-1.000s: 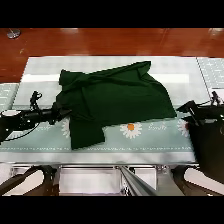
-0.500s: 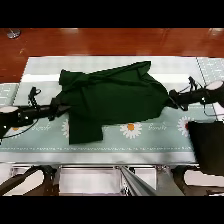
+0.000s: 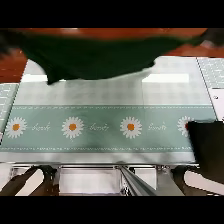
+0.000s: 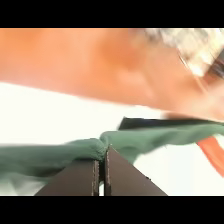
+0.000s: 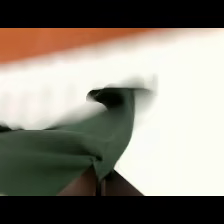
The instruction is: Fold the shirts.
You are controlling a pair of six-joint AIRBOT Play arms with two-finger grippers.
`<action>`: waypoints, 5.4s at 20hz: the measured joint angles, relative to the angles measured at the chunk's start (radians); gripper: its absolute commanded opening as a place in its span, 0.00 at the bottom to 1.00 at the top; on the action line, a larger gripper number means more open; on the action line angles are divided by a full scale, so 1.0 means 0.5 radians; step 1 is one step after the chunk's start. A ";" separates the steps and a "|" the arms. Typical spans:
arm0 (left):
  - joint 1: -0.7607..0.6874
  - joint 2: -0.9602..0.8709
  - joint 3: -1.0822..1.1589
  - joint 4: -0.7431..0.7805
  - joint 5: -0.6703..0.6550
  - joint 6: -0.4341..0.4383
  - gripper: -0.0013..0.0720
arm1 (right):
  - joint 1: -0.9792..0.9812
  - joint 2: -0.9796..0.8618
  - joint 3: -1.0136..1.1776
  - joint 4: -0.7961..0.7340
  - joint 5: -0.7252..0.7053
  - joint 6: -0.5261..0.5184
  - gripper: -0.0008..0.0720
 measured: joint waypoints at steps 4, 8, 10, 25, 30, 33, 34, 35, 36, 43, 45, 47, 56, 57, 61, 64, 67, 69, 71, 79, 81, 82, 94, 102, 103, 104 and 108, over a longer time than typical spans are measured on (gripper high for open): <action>0.108 0.227 0.652 0.533 -0.055 -0.245 0.05 | 0.000 0.410 0.253 -0.201 0.072 0.028 0.05; 0.153 0.507 0.918 1.026 -0.203 -0.367 0.05 | 0.000 0.774 0.321 -0.354 0.149 0.066 0.05; 0.130 0.645 0.967 1.231 -0.278 -0.417 0.05 | 0.000 0.919 0.320 -0.399 0.201 0.093 0.05; -0.249 0.702 0.057 1.863 -0.477 -0.797 0.05 | 0.004 1.052 -0.732 -0.328 0.135 0.065 0.05; -0.349 0.181 -0.347 1.665 0.218 -0.775 0.05 | 0.004 0.367 -0.928 -0.153 -0.259 -0.092 0.05; -0.453 -0.248 -0.376 1.547 0.597 -0.797 0.05 | 0.004 -0.099 -0.835 -0.004 -0.510 -0.146 0.05; -0.482 -0.387 -0.368 1.485 0.715 -0.814 0.05 | 0.004 -0.264 -0.758 0.035 -0.575 -0.154 0.05; -0.504 -0.510 -0.353 1.419 0.829 -0.829 0.05 | 0.004 -0.409 -0.678 0.062 -0.605 -0.156 0.05; -0.523 -0.620 -0.335 1.357 0.931 -0.840 0.05 | 0.004 -0.557 -0.580 0.094 -0.636 -0.150 0.05; -0.565 -1.142 -0.244 0.966 1.180 -0.870 0.05 | 0.008 -1.152 -0.133 0.194 -0.588 0.015 0.05; -0.554 -1.180 -0.238 0.901 1.108 -0.863 0.05 | 0.008 -1.192 -0.095 0.198 -0.494 0.015 0.05; -0.520 -1.197 -0.236 0.866 0.974 -0.797 0.05 | 0.005 -1.207 -0.073 0.199 -0.355 -0.023 0.05; -0.432 -1.311 -0.233 1.073 0.234 -0.576 0.05 | 0.020 -1.266 -0.095 -0.092 0.084 -0.021 0.05; -0.427 -1.334 -0.233 1.089 0.169 -0.571 0.10 | 0.035 -1.280 -0.108 -0.111 0.116 -0.007 0.13; -0.362 -1.374 -0.189 1.129 -0.141 -0.586 0.97 | 0.089 -1.295 -0.116 -0.131 0.230 0.053 0.87; -0.260 -1.329 -0.134 1.173 -0.474 -0.596 0.97 | 0.054 -1.202 -0.094 -0.208 0.377 0.084 0.87; -0.151 -1.117 -0.285 1.220 -0.665 -0.560 0.97 | -0.060 -0.984 -0.211 -0.327 0.484 0.105 0.87; -0.071 -0.916 -0.543 1.268 -0.688 -0.532 0.97 | -0.157 -0.745 -0.502 -0.346 0.393 0.111 0.87; 0.044 -0.697 -0.867 1.279 -0.614 -0.513 0.97 | -0.234 -0.450 -0.930 -0.275 0.174 0.061 0.87; 0.336 -0.117 -1.872 0.683 -0.211 -0.204 0.97 | -0.309 0.427 -2.329 0.226 -0.405 -0.279 0.87; 0.274 -0.091 -1.970 0.566 -0.111 -0.149 0.97 | -0.298 0.482 -2.435 0.293 -0.420 -0.317 0.87; 0.229 -0.083 -1.999 0.529 -0.073 -0.131 0.97 | -0.295 0.500 -2.465 0.326 -0.433 -0.329 0.87; -0.159 -0.143 -2.073 0.367 0.306 -0.086 0.28 | -0.575 0.542 -2.333 0.383 -0.266 -0.346 0.87; -0.298 -0.433 -1.854 0.385 0.334 -0.012 0.05 | -0.598 0.542 -2.319 0.227 -0.246 -0.278 0.87; -0.308 -0.448 -1.806 0.407 0.333 -0.007 0.05 | -0.600 0.542 -2.323 0.132 -0.240 -0.237 0.87; -0.316 -0.455 -1.759 0.407 0.323 -0.006 0.05 | -0.600 0.542 -2.335 0.034 -0.229 -0.185 0.87; -0.334 -0.473 -1.641 0.417 0.227 0.002 0.05 | -0.546 0.520 -2.470 -0.175 -0.159 -0.029 0.87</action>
